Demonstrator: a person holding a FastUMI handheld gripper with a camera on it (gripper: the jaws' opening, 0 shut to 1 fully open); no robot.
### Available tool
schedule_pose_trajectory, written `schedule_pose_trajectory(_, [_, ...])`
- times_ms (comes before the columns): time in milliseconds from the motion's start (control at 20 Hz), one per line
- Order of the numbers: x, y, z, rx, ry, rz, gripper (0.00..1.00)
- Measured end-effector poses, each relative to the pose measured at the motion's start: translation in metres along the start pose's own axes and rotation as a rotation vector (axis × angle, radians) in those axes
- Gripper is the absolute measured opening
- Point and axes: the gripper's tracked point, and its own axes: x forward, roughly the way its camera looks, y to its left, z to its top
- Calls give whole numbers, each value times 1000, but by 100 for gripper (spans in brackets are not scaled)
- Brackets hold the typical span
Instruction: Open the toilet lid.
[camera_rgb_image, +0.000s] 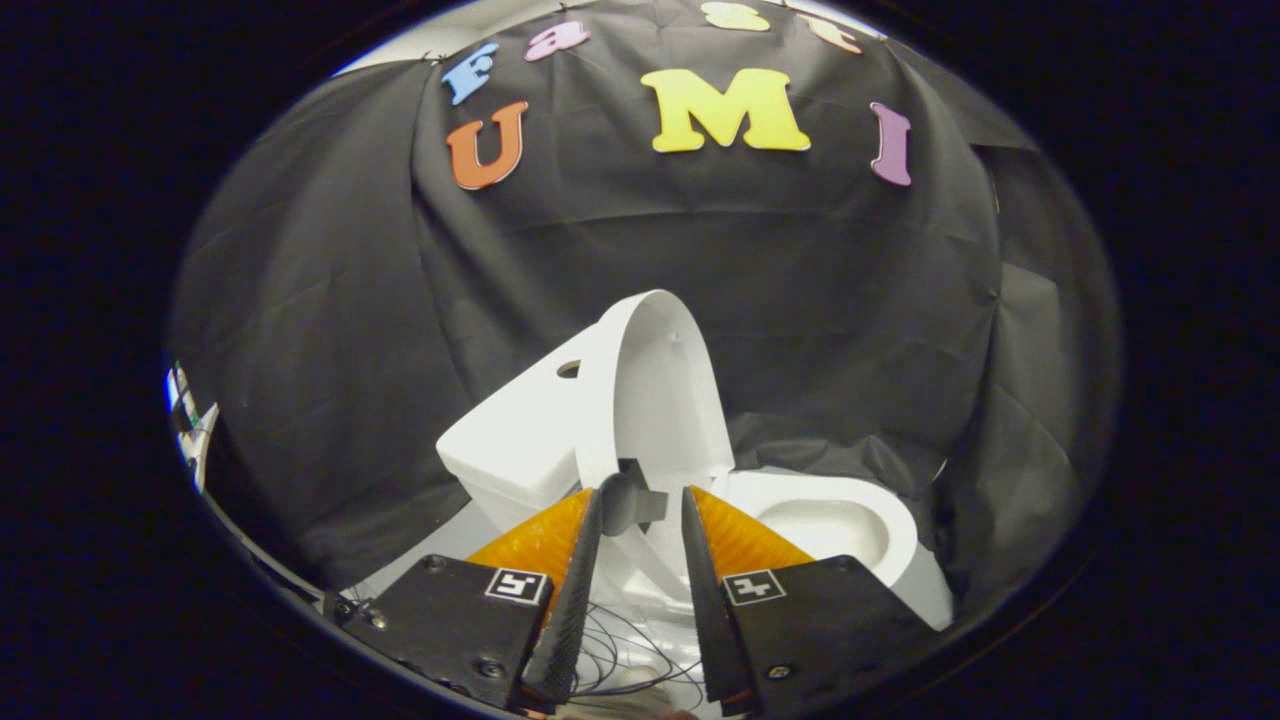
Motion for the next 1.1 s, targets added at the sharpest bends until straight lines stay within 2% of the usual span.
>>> schedule_pose_trajectory(100, [-21,-17,6,14,-45,13,51])
schedule_pose_trajectory(250, [-54,-48,25,23,-132,10,79])
schedule_pose_trajectory(450, [-98,-90,46,29,-252,-12,81])
schedule_pose_trajectory(600, [-118,-125,38,38,-264,-38,100])
schedule_pose_trajectory(700, [-132,-143,43,35,-311,-47,100])
schedule_pose_trajectory(900, [-166,-168,51,-18,-486,-45,100])
schedule_pose_trajectory(1100, [-179,-188,30,-28,-502,-48,100])
